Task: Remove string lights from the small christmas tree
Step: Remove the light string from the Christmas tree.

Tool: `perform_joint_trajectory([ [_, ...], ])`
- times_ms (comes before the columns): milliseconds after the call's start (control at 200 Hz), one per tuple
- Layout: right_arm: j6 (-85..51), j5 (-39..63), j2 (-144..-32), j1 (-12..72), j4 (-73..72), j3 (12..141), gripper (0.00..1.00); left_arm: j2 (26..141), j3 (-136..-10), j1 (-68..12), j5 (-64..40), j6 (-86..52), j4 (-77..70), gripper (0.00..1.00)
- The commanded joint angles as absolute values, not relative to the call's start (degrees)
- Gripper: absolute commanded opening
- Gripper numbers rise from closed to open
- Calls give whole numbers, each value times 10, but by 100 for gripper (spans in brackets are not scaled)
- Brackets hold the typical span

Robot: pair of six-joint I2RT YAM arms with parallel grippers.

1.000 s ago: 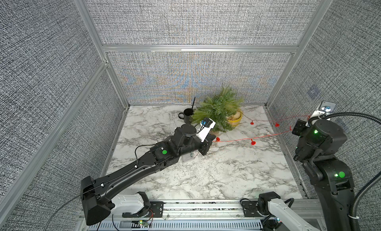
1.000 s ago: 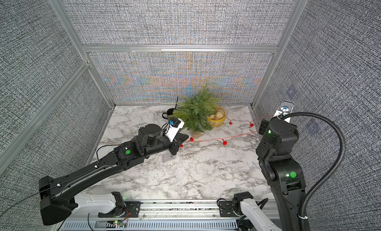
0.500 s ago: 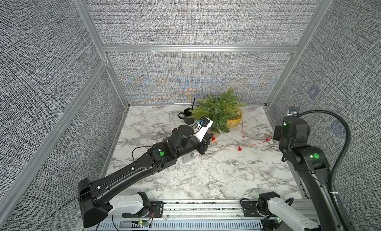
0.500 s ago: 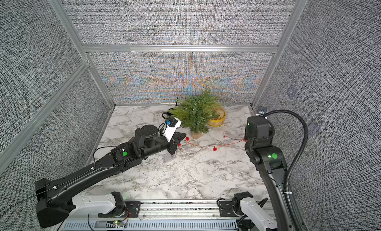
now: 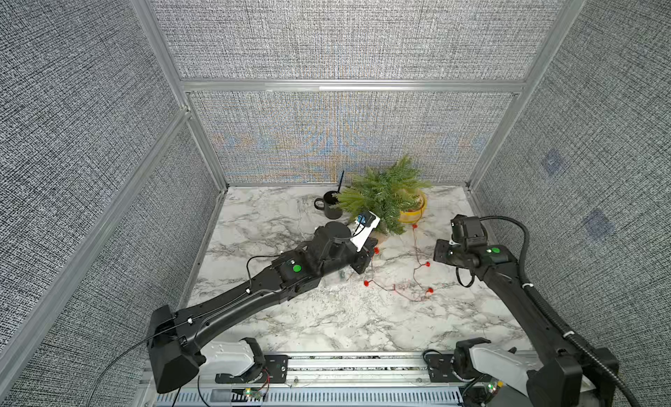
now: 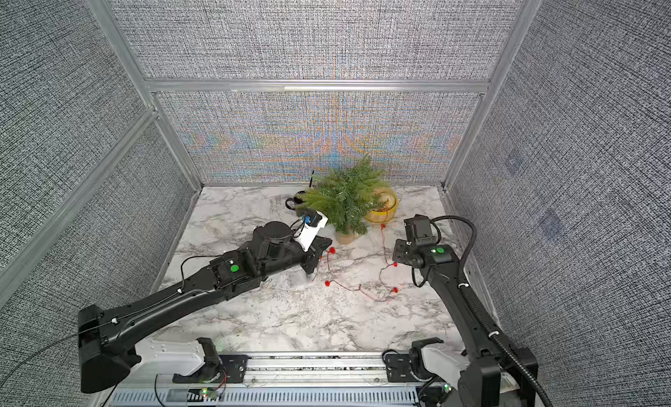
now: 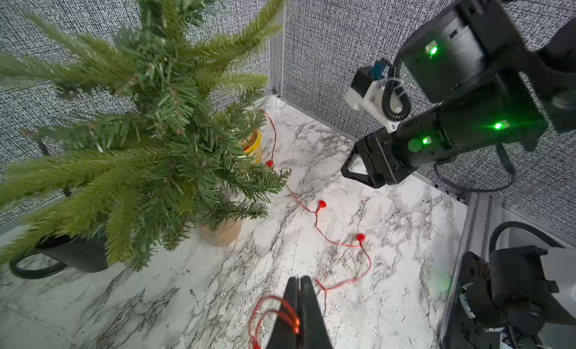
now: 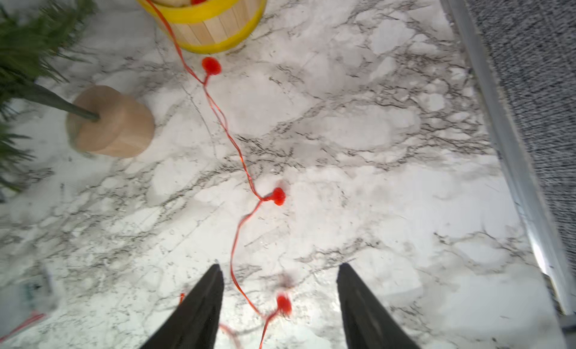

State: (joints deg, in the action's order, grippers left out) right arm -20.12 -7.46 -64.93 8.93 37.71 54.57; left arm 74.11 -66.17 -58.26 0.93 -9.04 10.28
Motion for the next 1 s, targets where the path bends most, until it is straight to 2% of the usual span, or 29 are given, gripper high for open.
perform_joint_trajectory([
  [0, -182, 3, -661, 82, 266, 542, 69, 755, -669, -582, 15, -97, 84, 0],
  [165, -136, 89, -764, 59, 104, 550, 69, 766, -677, -583, 18, -97, 84, 0],
  [365, -121, 197, -902, 24, 20, 621, 66, 767, -676, -582, 11, -107, 79, 0],
  [495, -144, 199, -950, 6, -23, 630, 53, 768, -673, -583, 8, -114, 74, 0],
  [625, -160, 237, -978, -13, -28, 641, 30, 766, -675, -582, 10, -111, 75, 0],
  [946, -146, 219, -940, -21, 30, 653, 0, 765, -678, -582, 12, -106, 74, 0],
  [996, -142, 219, -933, -21, 44, 665, 0, 765, -678, -582, 12, -106, 74, 0],
])
